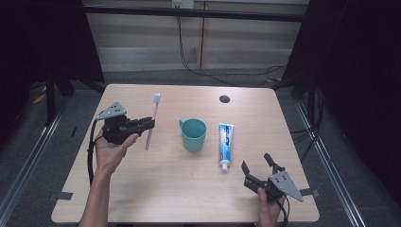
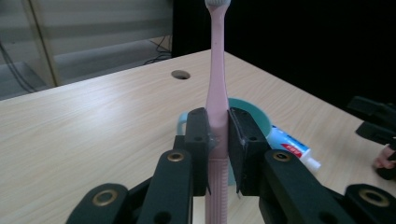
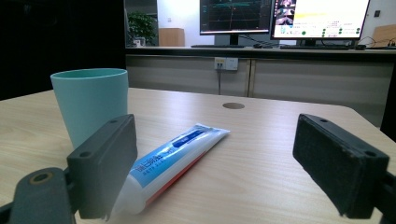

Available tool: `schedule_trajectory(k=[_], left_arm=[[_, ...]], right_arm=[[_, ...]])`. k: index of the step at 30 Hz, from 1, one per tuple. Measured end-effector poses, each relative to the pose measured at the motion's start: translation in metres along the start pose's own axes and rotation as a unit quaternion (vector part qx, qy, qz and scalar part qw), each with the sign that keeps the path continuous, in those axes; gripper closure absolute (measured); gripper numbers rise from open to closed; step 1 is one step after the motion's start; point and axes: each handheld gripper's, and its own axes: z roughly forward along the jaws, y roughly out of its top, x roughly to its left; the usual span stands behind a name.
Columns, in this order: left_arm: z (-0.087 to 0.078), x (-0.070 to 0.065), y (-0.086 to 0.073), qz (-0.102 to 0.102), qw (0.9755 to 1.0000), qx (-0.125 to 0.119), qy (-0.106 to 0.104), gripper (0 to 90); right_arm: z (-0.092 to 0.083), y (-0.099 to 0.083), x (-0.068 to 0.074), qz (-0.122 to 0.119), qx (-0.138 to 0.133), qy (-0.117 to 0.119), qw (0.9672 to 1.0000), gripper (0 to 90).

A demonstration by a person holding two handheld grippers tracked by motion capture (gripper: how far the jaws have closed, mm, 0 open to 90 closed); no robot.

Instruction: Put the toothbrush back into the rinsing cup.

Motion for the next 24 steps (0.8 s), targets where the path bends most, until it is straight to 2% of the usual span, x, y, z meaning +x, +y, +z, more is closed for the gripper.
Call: schedule_trajectory(k=[2,7,10,18,21,24], left_arm=[[0.000,-0.005,0.001,0.014,0.9999,-0.007,0.001,78.9],[0.002,-0.010,0.006,0.022,0.9996,-0.020,0.002,78.8],[0.005,-0.011,0.009,0.017,0.9994,-0.030,-0.008,78.9],[0.018,-0.015,0.017,0.020,0.9990,-0.040,-0.011,78.9],[0.022,-0.016,0.019,0.021,0.9990,-0.038,-0.013,78.9],[0.031,-0.016,0.019,0.014,0.9990,-0.035,-0.023,78.9]], right_arm=[[0.000,0.000,0.000,0.001,0.001,0.000,1.0000,13.1],[0.000,0.000,0.000,0.001,0.000,-0.001,1.0000,13.1],[0.000,0.000,0.000,0.000,0.000,0.000,1.0000,13.1],[0.000,0.000,0.000,0.001,0.000,0.000,1.0000,13.1],[0.000,0.000,0.000,0.000,-0.002,-0.001,1.0000,13.1],[0.000,0.000,0.000,0.001,-0.002,-0.001,1.0000,13.1]])
